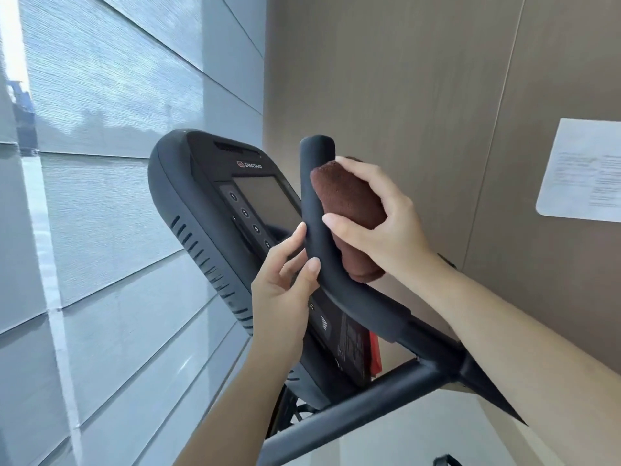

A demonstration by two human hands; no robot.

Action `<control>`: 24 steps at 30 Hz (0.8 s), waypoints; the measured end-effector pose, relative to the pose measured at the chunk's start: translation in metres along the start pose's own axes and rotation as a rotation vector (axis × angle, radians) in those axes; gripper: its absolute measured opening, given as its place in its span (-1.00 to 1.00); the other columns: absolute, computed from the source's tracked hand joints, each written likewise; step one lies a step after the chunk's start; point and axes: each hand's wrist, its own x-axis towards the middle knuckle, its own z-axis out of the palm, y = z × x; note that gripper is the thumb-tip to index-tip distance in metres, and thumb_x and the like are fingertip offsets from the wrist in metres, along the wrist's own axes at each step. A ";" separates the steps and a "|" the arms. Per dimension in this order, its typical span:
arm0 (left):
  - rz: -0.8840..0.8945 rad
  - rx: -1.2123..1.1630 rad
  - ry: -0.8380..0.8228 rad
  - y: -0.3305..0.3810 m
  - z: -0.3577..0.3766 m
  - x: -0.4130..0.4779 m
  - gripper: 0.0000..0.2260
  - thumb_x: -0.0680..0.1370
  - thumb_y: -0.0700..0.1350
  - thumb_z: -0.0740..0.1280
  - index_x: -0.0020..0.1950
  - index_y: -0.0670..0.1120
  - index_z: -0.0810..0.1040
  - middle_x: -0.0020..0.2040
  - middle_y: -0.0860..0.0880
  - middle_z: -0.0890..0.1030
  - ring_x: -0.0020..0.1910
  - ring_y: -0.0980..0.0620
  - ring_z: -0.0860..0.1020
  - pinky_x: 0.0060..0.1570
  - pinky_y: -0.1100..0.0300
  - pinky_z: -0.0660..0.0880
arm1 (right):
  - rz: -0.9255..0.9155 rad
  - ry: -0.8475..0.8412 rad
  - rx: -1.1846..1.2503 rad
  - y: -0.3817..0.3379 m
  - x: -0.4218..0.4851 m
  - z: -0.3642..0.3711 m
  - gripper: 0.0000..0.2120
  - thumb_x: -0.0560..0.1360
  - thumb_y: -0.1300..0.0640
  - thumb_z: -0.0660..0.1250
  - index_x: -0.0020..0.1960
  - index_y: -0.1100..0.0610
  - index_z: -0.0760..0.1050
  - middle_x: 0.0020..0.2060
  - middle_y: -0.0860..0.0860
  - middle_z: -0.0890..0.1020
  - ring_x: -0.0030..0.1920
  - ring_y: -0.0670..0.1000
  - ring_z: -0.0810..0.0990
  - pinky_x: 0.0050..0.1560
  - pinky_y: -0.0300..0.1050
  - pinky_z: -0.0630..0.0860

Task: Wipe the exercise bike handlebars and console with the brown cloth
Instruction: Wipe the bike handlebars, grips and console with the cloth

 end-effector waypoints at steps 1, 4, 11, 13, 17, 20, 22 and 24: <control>0.008 -0.003 0.010 0.000 -0.001 0.002 -0.63 0.52 -0.34 0.25 0.18 0.07 0.51 0.11 -0.06 0.63 0.12 -0.02 0.56 0.06 0.05 0.54 | 0.001 -0.017 0.004 0.001 0.002 0.000 -0.47 0.31 0.09 0.43 0.21 -0.22 0.36 0.21 -0.05 0.51 0.15 -0.24 0.46 0.14 -0.49 0.30; 0.025 -0.004 0.045 -0.003 -0.002 0.006 -0.65 0.51 -0.29 0.26 0.18 0.09 0.50 0.21 -0.16 0.55 0.20 -0.10 0.51 0.19 -0.11 0.46 | -0.013 -0.027 0.002 0.002 0.009 0.009 -0.47 0.30 0.07 0.44 0.21 -0.18 0.37 0.21 -0.05 0.50 0.18 -0.23 0.46 0.16 -0.46 0.31; 0.053 -0.024 0.047 -0.015 -0.005 0.010 -0.65 0.46 -0.21 0.35 0.15 0.16 0.53 0.18 -0.18 0.56 0.18 -0.11 0.52 0.20 -0.18 0.43 | -0.018 -0.013 0.010 0.011 0.006 0.019 -0.46 0.33 0.13 0.43 0.23 -0.21 0.35 0.20 -0.04 0.50 0.17 -0.22 0.46 0.17 -0.43 0.31; 0.069 -0.015 0.020 -0.017 -0.007 0.017 -0.65 0.46 -0.20 0.36 0.15 0.18 0.53 0.17 -0.17 0.56 0.17 -0.08 0.52 0.19 -0.18 0.43 | -0.024 -0.040 -0.046 0.012 0.004 0.017 -0.45 0.33 0.11 0.44 0.23 -0.23 0.36 0.18 -0.01 0.51 0.16 -0.20 0.47 0.18 -0.42 0.31; 0.082 -0.034 -0.009 -0.020 -0.005 0.032 -0.64 0.45 -0.21 0.31 0.18 0.13 0.53 0.18 -0.09 0.55 0.20 -0.08 0.49 0.23 -0.21 0.38 | -0.008 -0.123 -0.211 0.008 0.000 0.003 -0.46 0.32 0.07 0.47 0.24 -0.23 0.40 0.07 -0.08 0.51 0.09 -0.17 0.50 0.12 -0.43 0.34; 0.078 -0.034 -0.063 -0.023 -0.002 0.035 -0.61 0.47 -0.22 0.28 0.20 0.17 0.52 0.20 -0.09 0.54 0.24 -0.06 0.47 0.25 -0.20 0.36 | 0.071 -0.245 -0.342 0.005 -0.011 -0.018 -0.45 0.35 0.11 0.49 0.22 -0.31 0.41 0.03 -0.20 0.50 0.07 -0.20 0.49 0.09 -0.45 0.34; 0.076 -0.030 -0.101 -0.025 -0.002 0.035 -0.60 0.48 -0.22 0.27 0.22 0.18 0.50 0.21 -0.07 0.53 0.23 -0.04 0.47 0.25 -0.20 0.36 | 0.160 -0.307 -0.444 0.003 -0.024 -0.034 -0.46 0.34 0.09 0.47 0.18 -0.38 0.42 0.01 -0.23 0.49 0.05 -0.20 0.49 0.05 -0.44 0.35; 0.069 -0.013 -0.148 -0.027 -0.007 0.032 -0.60 0.49 -0.22 0.27 0.25 0.17 0.48 0.20 -0.03 0.52 0.23 -0.01 0.46 0.25 -0.18 0.36 | 0.237 -0.336 -0.542 0.002 -0.041 -0.044 -0.48 0.34 0.07 0.45 0.15 -0.40 0.42 0.00 -0.26 0.48 0.05 -0.20 0.48 0.02 -0.47 0.33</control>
